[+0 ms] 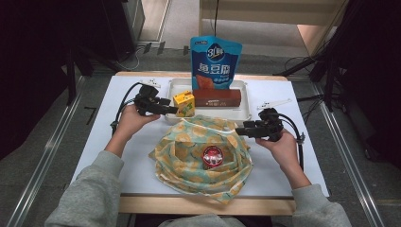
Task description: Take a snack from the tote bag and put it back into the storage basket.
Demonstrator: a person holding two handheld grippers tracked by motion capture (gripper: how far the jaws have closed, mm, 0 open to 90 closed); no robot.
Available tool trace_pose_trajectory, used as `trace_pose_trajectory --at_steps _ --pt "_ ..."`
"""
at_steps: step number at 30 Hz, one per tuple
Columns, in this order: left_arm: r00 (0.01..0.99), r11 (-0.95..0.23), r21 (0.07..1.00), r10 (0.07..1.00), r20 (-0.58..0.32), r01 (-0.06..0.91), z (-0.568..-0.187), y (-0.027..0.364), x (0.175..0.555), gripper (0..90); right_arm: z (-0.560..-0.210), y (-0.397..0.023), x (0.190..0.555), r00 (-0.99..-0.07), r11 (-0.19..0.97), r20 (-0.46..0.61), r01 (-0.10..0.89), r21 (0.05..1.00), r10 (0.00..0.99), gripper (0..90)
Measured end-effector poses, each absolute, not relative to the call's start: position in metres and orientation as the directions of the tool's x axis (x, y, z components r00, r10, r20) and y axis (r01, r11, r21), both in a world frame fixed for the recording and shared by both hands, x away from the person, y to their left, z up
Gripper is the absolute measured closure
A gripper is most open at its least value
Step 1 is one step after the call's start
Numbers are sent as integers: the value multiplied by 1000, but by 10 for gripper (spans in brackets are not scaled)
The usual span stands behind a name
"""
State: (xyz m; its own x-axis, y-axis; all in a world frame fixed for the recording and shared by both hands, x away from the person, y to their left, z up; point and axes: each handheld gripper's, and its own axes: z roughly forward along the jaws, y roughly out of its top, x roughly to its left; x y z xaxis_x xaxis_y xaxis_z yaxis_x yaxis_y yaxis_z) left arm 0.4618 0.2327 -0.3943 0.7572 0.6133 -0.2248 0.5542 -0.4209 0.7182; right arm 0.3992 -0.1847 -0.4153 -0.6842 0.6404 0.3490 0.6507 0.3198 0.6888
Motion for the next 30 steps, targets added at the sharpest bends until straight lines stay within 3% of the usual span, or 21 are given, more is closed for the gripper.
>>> trace_pose_trajectory --at_steps 8,12,16,30 --pt "748 -403 719 617 -243 566 -395 238 450 556 -416 -185 399 -684 321 347 651 688 642 419" --pt "760 -415 721 605 -238 556 -396 236 444 762 -416 -184 399 -683 322 346 651 687 643 417" --pt "776 -417 738 589 -225 530 -396 231 441 898 -417 -184 399 -686 327 344 650 686 641 418" --pt "785 -440 728 581 -216 526 -409 211 447 900 -417 -182 398 -691 331 338 643 690 639 417"
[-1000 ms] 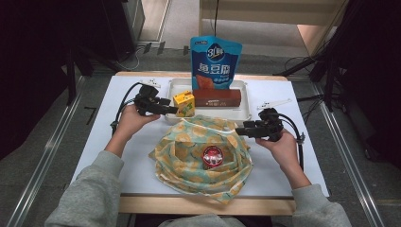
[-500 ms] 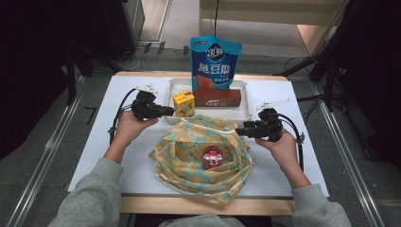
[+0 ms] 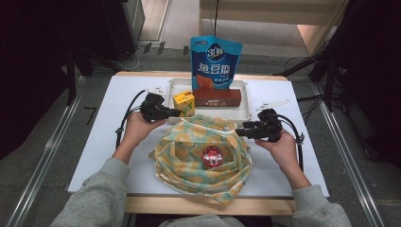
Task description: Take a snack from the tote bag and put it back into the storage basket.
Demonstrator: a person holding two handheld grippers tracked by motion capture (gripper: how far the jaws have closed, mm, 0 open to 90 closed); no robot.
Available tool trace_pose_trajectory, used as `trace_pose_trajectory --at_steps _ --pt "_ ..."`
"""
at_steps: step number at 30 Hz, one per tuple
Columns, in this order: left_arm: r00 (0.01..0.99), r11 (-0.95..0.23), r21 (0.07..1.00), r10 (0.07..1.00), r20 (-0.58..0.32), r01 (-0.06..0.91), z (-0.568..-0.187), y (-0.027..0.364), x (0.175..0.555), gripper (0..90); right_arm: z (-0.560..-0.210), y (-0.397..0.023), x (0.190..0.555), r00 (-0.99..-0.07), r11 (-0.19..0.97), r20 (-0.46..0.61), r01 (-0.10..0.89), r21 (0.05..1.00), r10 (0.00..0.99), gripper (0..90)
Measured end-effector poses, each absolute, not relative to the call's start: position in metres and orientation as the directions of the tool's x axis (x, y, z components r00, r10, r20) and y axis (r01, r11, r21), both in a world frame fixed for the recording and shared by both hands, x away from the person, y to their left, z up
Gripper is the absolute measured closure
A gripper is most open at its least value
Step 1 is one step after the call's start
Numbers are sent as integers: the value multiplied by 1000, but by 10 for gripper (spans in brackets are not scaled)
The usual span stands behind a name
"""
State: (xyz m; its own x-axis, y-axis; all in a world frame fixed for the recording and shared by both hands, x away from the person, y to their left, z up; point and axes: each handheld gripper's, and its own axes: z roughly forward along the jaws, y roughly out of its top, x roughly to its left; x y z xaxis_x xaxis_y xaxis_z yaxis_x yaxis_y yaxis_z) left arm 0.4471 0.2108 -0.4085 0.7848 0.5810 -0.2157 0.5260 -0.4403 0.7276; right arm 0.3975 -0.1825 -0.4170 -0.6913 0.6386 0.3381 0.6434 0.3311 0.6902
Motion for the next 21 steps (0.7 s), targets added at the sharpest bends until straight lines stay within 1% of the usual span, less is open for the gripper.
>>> trace_pose_trajectory --at_steps 6,15,21 --pt "770 -422 723 592 -237 547 -413 207 451 900 -418 -183 397 -690 332 339 646 687 640 418" --pt "773 -442 718 599 -211 538 -418 206 453 900 -419 -184 396 -687 332 341 649 685 641 418" --pt "768 -440 716 605 -211 542 -419 209 454 900 -419 -184 396 -688 330 341 648 686 641 418"
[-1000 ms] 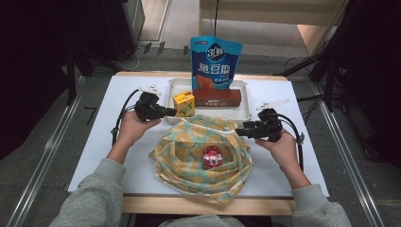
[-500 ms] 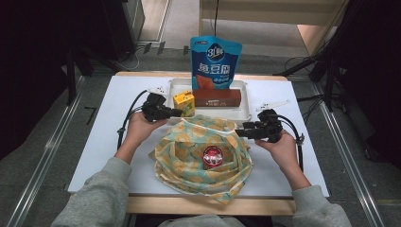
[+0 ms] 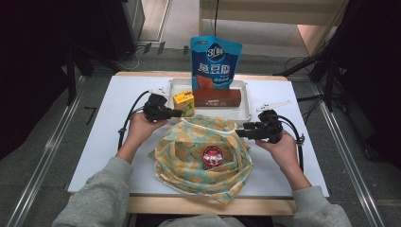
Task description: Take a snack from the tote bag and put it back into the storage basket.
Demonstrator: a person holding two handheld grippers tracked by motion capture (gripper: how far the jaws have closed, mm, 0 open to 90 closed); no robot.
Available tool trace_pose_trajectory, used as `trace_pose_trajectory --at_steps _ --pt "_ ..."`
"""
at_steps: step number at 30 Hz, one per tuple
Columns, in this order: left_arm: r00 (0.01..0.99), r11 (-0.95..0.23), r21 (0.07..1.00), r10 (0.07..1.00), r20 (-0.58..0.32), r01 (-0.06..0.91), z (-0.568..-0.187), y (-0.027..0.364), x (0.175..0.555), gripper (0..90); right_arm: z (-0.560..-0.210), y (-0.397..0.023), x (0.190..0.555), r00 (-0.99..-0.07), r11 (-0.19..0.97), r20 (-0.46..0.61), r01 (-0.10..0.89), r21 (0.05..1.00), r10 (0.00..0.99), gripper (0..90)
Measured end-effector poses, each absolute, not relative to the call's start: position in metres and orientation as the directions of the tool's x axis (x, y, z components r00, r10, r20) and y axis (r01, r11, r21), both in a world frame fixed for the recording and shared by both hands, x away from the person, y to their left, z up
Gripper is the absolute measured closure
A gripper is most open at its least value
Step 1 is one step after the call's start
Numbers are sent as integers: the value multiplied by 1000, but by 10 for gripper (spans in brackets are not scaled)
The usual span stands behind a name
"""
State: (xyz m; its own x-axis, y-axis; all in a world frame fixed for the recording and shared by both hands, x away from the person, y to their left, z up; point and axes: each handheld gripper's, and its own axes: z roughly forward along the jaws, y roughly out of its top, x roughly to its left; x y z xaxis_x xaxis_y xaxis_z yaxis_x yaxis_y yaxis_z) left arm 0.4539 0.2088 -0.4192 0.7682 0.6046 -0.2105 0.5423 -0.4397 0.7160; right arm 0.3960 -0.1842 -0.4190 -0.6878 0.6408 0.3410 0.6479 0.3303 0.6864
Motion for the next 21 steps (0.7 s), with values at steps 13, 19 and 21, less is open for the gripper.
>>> trace_pose_trajectory --at_steps 13,19,21 --pt "747 -422 712 628 -218 562 -422 218 458 900 -420 -185 396 -687 330 342 649 685 641 418" --pt "731 -402 717 647 -217 569 -423 221 460 900 -419 -185 396 -688 329 341 648 687 641 419" --pt "728 -399 718 651 -216 570 -423 222 460 900 -419 -185 396 -688 328 340 646 689 641 419"
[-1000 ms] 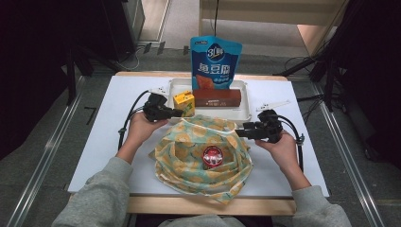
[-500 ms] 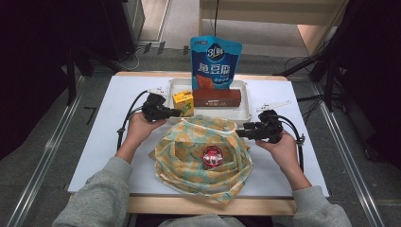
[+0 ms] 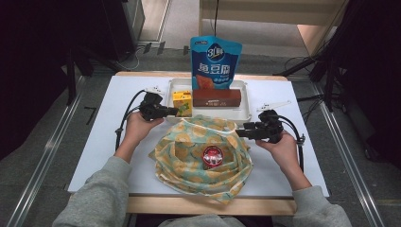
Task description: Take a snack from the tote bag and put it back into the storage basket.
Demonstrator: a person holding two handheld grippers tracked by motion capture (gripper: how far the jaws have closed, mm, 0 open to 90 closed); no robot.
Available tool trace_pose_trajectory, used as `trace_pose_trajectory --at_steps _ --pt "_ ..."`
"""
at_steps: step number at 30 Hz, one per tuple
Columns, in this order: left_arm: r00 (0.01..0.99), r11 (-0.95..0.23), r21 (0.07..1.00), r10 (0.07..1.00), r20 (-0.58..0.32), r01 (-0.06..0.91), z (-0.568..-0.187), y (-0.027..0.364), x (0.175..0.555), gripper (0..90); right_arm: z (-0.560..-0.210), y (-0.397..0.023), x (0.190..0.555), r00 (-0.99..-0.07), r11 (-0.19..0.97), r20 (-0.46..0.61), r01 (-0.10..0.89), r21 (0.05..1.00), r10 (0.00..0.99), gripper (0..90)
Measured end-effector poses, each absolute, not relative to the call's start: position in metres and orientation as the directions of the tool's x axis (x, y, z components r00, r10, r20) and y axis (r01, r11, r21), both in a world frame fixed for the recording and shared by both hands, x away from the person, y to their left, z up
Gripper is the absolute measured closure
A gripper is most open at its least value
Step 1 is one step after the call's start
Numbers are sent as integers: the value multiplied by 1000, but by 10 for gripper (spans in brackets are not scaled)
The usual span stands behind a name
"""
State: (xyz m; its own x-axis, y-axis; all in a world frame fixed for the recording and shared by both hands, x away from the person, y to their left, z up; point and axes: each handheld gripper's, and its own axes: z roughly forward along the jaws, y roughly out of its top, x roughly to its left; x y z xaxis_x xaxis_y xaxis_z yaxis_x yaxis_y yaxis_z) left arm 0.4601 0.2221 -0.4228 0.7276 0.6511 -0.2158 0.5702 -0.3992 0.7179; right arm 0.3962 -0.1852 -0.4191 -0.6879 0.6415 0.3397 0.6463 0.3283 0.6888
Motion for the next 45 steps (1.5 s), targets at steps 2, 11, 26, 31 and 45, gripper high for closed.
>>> trace_pose_trajectory --at_steps 2,11,26,31,45 --pt "723 -394 719 656 -216 573 -423 223 461 900 -419 -186 396 -684 325 344 651 686 643 419" --pt "701 -365 706 664 -260 607 -422 229 463 900 -418 -188 396 -686 324 338 645 692 645 419" --pt "722 -354 702 610 -328 618 -393 242 442 721 -398 -191 389 -699 318 325 623 715 637 457" --pt "738 -374 697 587 -333 612 -386 240 433 659 -391 -186 385 -719 341 309 605 720 623 465" --pt "754 -399 686 559 -345 609 -373 240 407 460 -375 -184 371 -744 355 307 584 730 593 495"
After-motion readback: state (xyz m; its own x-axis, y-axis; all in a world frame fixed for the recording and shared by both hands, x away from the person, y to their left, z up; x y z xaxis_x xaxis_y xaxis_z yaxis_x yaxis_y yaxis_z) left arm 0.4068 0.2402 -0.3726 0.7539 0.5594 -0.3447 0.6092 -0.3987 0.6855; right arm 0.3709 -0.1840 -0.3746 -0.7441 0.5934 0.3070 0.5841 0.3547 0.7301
